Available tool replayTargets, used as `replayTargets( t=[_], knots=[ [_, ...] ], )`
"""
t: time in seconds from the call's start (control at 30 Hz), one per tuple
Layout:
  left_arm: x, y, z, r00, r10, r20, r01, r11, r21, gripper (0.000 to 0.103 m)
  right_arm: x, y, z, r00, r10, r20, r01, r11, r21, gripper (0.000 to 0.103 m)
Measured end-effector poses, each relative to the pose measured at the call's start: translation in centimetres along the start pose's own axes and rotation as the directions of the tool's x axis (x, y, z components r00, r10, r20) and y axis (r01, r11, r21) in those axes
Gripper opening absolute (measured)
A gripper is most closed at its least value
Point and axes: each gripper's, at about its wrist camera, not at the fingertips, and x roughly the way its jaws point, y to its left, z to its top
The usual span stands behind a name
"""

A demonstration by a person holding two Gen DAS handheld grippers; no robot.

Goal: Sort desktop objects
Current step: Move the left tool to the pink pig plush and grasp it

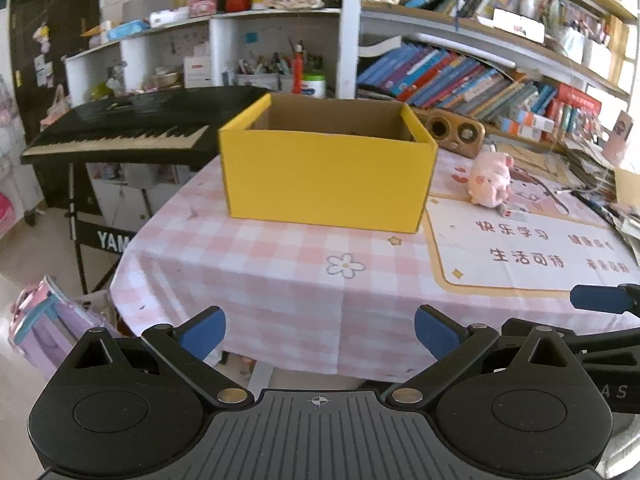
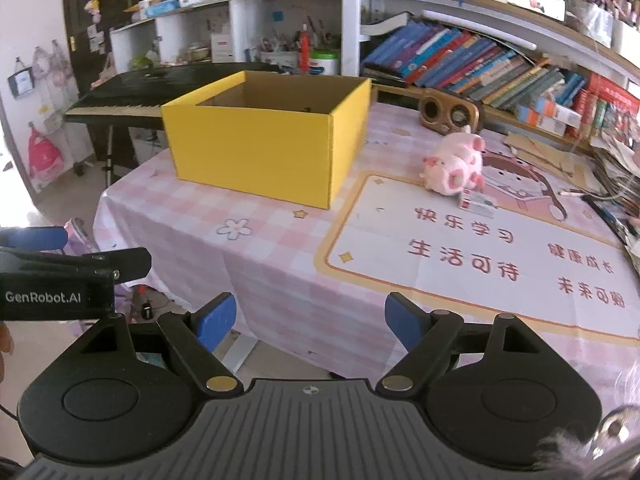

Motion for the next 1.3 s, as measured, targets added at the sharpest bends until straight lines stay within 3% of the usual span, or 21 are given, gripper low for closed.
replayTargets(
  t=[0.7, 1.3],
  knots=[
    [2.7, -5.8, 1.4, 0.989, -0.147, -0.031, 0.149, 0.984, 0.094, 0.102, -1.1, -5.5, -1.0, 0.989, -0.148, -0.026, 0.149, 0.984, 0.098, 0.082],
    [7.3, -12.1, 4.1, 0.983, -0.169, -0.07, 0.177, 0.977, 0.121, 0.102, 1.4, -12.9, 0.5, 0.982, -0.171, -0.085, 0.181, 0.975, 0.132, 0.082]
  ],
)
